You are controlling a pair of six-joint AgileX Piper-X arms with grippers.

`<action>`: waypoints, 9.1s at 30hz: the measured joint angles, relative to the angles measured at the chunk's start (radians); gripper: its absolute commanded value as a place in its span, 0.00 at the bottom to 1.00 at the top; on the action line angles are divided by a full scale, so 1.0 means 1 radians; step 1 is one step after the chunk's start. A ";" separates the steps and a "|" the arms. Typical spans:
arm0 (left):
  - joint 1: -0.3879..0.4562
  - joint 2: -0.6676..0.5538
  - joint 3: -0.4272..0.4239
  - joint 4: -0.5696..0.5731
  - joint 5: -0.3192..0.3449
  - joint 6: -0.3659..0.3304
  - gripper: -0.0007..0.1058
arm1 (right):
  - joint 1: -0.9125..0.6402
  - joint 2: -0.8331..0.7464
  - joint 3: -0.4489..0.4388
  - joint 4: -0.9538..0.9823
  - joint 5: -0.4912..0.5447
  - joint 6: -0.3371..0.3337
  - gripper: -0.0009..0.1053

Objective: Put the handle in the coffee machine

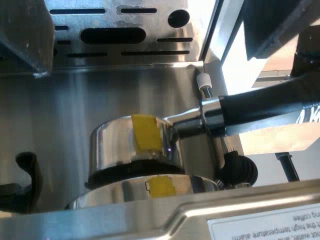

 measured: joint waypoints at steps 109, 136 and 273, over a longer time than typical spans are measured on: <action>0.045 0.017 -0.033 0.056 0.149 0.015 0.01 | -0.226 0.274 -0.008 -0.567 -0.233 -0.340 0.58; 0.047 0.017 -0.033 0.056 0.149 0.023 0.01 | -0.276 0.306 -0.097 -0.611 -0.319 -0.395 0.42; 0.288 -0.149 -0.154 0.277 0.160 0.184 0.27 | -0.279 0.312 -0.097 -0.666 -0.329 -0.456 0.48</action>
